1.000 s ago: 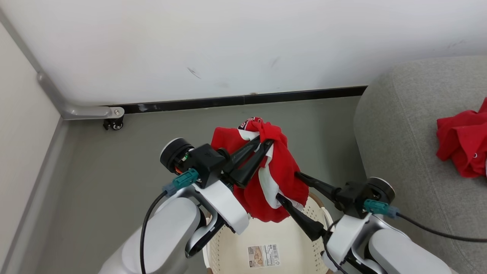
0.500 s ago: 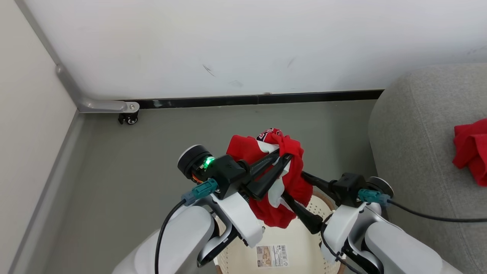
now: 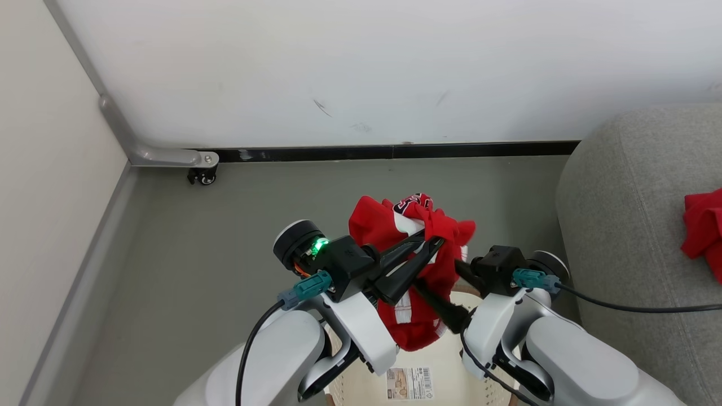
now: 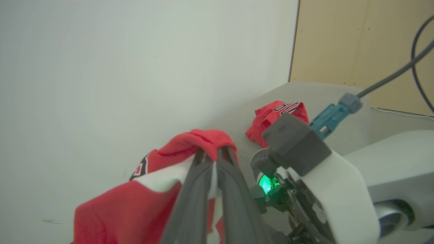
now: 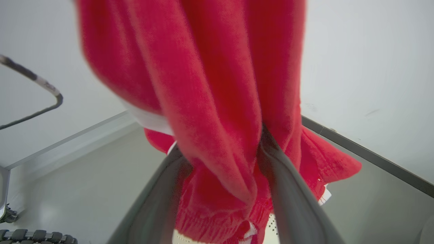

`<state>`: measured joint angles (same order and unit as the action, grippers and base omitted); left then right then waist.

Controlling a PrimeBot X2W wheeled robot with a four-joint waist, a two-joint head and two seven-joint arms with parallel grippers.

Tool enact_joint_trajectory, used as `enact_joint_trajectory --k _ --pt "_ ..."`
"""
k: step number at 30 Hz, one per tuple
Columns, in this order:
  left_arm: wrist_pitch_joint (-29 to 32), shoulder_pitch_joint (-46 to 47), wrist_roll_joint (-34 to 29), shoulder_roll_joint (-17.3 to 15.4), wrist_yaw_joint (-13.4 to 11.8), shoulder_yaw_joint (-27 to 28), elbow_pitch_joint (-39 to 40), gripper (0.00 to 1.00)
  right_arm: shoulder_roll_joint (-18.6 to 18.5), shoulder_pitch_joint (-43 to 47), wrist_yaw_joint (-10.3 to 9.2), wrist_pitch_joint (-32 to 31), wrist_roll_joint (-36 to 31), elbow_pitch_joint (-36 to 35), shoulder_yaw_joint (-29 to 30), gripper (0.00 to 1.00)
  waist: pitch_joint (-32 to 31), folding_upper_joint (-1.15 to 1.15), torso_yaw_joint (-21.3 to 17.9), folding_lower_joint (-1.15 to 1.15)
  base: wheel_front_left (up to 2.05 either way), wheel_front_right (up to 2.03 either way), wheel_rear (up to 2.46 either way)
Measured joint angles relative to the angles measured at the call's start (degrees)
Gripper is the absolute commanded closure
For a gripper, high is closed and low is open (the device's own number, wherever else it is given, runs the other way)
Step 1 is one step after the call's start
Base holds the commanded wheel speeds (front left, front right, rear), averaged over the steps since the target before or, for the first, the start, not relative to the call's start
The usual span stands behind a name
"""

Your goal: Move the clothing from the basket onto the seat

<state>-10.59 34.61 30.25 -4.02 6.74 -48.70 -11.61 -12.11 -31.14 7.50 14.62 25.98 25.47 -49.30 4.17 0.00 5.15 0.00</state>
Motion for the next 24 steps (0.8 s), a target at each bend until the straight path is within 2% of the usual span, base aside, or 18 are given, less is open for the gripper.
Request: enact_joint_trajectory --k 8,16,18,19,20,21,23,24 --pt "0.0 0.0 0.7 -0.2 0.0 0.1 0.0 1.0 0.7 0.0 0.0 0.0 1.0 1.2 -0.5 1.0 -0.4 0.0 -0.1 0.0 0.0 0.0 0.0" --pt "0.0 -0.1 1.5 -1.8 0.0 1.5 -1.0 1.0 0.5 0.0 0.0 0.0 1.3 1.1 2.9 1.0 -1.0 0.0 -0.8 0.0 0.0 0.0 0.0" --pt "0.0 -0.1 1.5 -2.3 -0.1 1.9 -1.3 0.82 0.3 0.0 0.0 0.0 1.3 0.9 4.3 1.0 -1.1 0.0 -1.0 0.0 0.0 0.0 0.0" --pt "0.0 -0.2 1.6 -2.5 -0.2 2.0 -1.4 0.66 0.1 0.0 0.0 0.0 1.3 0.7 4.8 1.0 -1.2 0.0 -1.1 0.0 0.0 0.0 0.0" --pt "0.0 -0.2 1.6 -2.8 -0.5 2.0 -1.4 0.66 -0.1 0.1 0.0 0.0 1.3 0.6 5.4 1.0 -1.2 0.0 -1.2 0.0 0.0 0.0 0.0" --pt "0.0 -0.3 1.7 -3.0 -0.5 2.1 -1.4 0.51 -0.4 0.1 0.0 0.0 1.3 0.5 6.0 1.0 -1.2 0.0 -1.3 0.0 0.0 0.0 0.0" --pt "0.0 -0.5 1.9 -3.3 -0.6 2.3 -1.4 0.13 -0.9 0.1 0.0 0.0 1.1 0.3 6.9 1.0 -1.1 0.0 -1.5 0.0 0.0 0.0 0.0" --pt "0.0 -0.8 1.9 -3.3 -0.6 2.4 -1.4 0.03 -1.0 0.1 0.0 0.0 1.0 0.1 7.3 1.0 -1.1 0.0 -1.6 0.0 0.0 0.0 0.0"
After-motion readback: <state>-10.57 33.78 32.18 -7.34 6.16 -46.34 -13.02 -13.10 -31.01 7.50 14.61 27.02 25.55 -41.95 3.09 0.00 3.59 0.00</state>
